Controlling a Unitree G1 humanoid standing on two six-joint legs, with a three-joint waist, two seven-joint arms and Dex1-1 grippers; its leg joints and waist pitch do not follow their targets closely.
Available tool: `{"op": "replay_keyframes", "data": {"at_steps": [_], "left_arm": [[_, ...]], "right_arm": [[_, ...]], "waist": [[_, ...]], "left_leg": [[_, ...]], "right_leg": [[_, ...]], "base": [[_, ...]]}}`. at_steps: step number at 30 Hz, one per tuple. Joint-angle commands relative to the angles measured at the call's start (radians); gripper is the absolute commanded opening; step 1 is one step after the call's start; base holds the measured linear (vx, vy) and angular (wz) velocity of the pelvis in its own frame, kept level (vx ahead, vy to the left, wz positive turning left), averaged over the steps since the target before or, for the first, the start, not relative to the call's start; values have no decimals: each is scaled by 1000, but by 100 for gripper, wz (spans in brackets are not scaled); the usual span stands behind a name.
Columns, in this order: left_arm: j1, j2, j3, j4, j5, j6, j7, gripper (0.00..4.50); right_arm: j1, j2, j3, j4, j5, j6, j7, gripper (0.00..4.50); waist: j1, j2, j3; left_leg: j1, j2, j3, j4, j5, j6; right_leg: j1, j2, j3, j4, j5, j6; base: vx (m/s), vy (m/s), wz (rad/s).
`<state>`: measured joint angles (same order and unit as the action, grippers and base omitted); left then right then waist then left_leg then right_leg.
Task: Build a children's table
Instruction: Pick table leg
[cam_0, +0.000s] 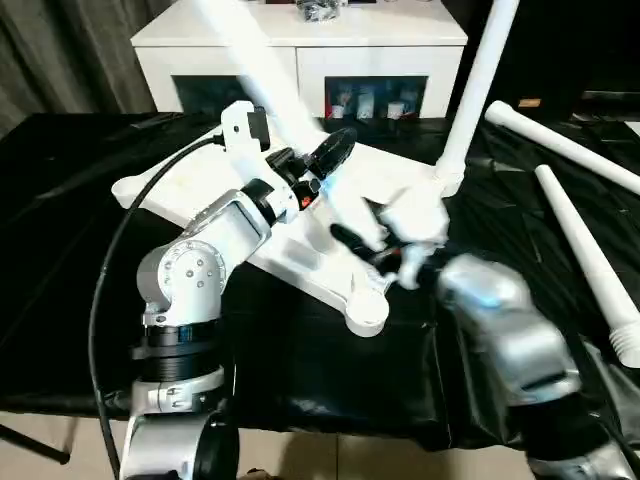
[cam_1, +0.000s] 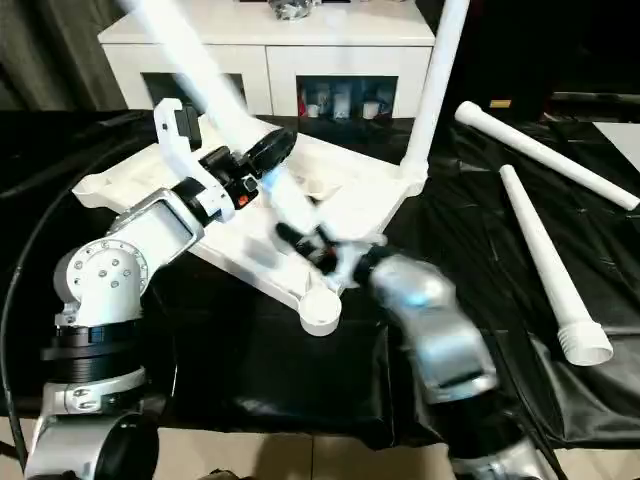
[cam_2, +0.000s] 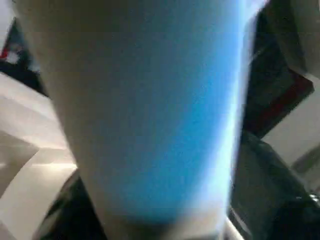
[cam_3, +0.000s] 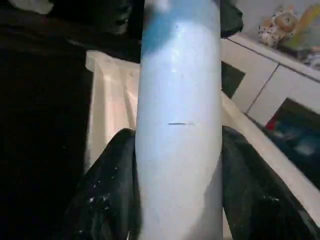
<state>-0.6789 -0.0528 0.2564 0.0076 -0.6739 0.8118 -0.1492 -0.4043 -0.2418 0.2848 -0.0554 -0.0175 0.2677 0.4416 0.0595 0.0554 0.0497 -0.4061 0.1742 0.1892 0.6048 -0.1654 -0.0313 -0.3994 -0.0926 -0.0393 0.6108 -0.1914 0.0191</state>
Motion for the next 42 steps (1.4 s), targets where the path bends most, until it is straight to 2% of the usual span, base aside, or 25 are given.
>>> {"op": "replay_keyframes", "data": {"at_steps": [1, 6, 10, 13, 17, 21, 23, 24, 28, 31, 33, 34, 36, 39, 41, 42], "left_arm": [[-14, -2, 10, 8, -11, 0, 26, 290], [-20, -9, 24, 11, -13, -5, 48, 245], [-19, -17, 27, 5, -12, -4, 69, 235], [-19, -22, 29, 5, -15, -7, 79, 200], [-23, -27, 32, 10, -18, -14, 75, 191], [-29, -17, 35, 16, -35, -15, 46, 185], [-29, 0, 34, 15, -44, -11, 18, 185], [-26, 20, 19, 11, -37, -12, -11, 185], [-16, 77, -24, 0, -23, -14, -106, 184], [-6, 127, -64, -11, -18, 1, -184, 184], [7, 186, -120, -23, -7, 8, -270, 184], [7, 188, -121, -23, -7, 9, -274, 184], [14, 254, -182, -37, -16, 20, -394, 184], [8, 297, -220, -48, -37, 43, -490, 184], [3, 310, -231, -53, -54, 54, -532, 184], [1, 314, -233, -53, -61, 58, -546, 184]], "right_arm": [[-18, 9, 12, 8, -35, -22, -31, 188], [-8, 29, 15, 1, -59, -12, -85, 188], [-11, 43, 4, 23, -94, -16, -134, 188], [-17, 54, -2, 38, -108, -18, -149, 188], [-22, 54, 9, 38, -123, -15, -157, 188], [-31, 48, 21, 46, -144, -51, -160, 188], [-27, 64, 2, 45, -91, -62, -123, 188], [-24, 69, -11, 42, -65, -57, -107, 243], [-26, 61, -32, 32, -6, -43, -42, 273], [-27, 62, -66, 5, 113, 62, 57, 301], [-35, 33, -92, -31, 217, 195, 154, 302], [-36, 31, -93, -32, 221, 201, 157, 302], [-57, -37, -121, -63, 360, 385, 286, 302], [-86, -96, -149, -58, 454, 498, 371, 302], [-102, -112, -167, -53, 497, 552, 400, 302], [-108, -118, -174, -51, 514, 573, 411, 302]], "waist": [[0, -19, -70], [-1, -18, -69], [-1, -19, -70], [-2, -18, -70], [-3, -18, -69], [-2, -18, -70], [-3, -17, -69], [-4, -19, -70], [-2, -17, -71], [-2, -17, -70], [0, -15, -71], [-2, -19, -70], [1, -17, -70], [5, -21, -72], [6, -21, -69], [7, -24, -70]], "left_leg": [[24, 34, -19, -67, -202, 22], [28, 36, -21, -70, -207, 16], [26, 35, -19, -67, -196, 20], [25, 35, -20, -67, -192, 22], [27, 35, -20, -68, -204, 21], [27, 35, -20, -66, -197, 17], [28, 34, -19, -67, -203, 21], [28, 35, -19, -67, -207, 25], [29, 37, -20, -67, -184, 38], [31, 37, -19, -68, -187, 48], [30, 38, -20, -68, -174, 47], [32, 37, -19, -68, -176, 52], [33, 38, -20, -68, -159, 54], [32, 37, -18, -65, -150, 44], [32, 38, -16, -65, -161, 35], [34, 38, -15, -64, -163, 29]], "right_leg": [[42, -35, 26, -72, -161, -192], [41, -32, 26, -70, -136, -185], [43, -33, 27, -68, -113, -190], [43, -33, 27, -67, -109, -191], [43, -32, 27, -68, -120, -187], [42, -33, 27, -67, -111, -187], [42, -32, 27, -67, -115, -187], [42, -32, 27, -67, -115, -187], [42, -32, 27, -62, -86, -196], [45, -32, 27, -60, -84, -210], [45, -32, 27, -57, -73, -216], [46, -30, 27, -60, -76, -218], [48, -31, 28, -56, -66, -224], [50, -36, 28, -52, -68, -238], [47, -39, 29, -55, -101, -241], [46, -40, 29, -55, -112, -242]], "base": [[0, 0, 0], [0, 0, 0], [0, 0, 0], [0, 0, 0], [0, 0, 0], [0, 0, 0], [0, 0, 0], [0, 0, 0], [0, 0, 0], [0, 0, 0], [0, 0, 0], [0, 0, 0], [0, 0, 0], [0, 0, 0], [0, 0, 0], [0, 0, 0]]}}
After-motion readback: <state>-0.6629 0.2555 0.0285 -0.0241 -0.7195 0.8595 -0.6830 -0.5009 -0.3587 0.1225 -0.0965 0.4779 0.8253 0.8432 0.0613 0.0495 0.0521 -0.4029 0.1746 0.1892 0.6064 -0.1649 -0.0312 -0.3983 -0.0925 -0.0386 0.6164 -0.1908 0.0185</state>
